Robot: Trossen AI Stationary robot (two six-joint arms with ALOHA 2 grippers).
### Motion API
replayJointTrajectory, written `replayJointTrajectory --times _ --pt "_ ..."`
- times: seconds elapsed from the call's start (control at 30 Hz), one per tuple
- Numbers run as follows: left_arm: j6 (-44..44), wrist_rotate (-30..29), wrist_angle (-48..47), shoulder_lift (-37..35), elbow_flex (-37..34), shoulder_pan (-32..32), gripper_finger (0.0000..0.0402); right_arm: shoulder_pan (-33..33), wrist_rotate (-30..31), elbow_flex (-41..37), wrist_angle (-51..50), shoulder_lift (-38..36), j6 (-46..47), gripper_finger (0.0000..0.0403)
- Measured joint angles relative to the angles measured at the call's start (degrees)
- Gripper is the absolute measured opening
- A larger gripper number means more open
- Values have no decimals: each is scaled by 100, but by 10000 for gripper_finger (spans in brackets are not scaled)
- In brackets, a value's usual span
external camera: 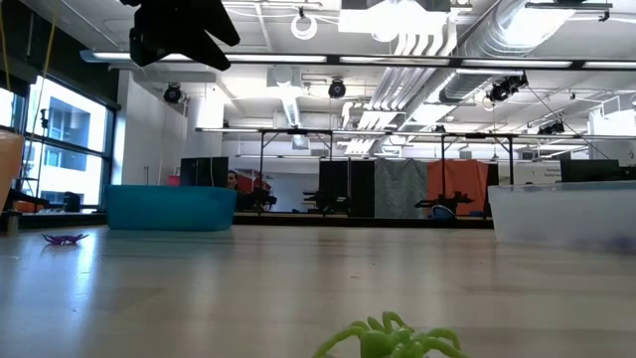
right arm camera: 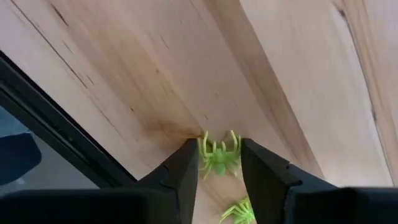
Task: Sort Halloween decoration
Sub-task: Put the green spider toy into the blue bin
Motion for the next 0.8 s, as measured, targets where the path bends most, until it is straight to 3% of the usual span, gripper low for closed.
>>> replayJointTrajectory --times 0.23,0.57,0.8 --pt "2 0 11 0 0 0 136 -17 -48 25 -36 15 -24 10" --pt "2 0 111 0 0 0 136 -56 39 -14 -69 -232 -4 0" --pt "54 7 120 0 0 -1 136 -237 1089 -16 -272 -884 31 0"
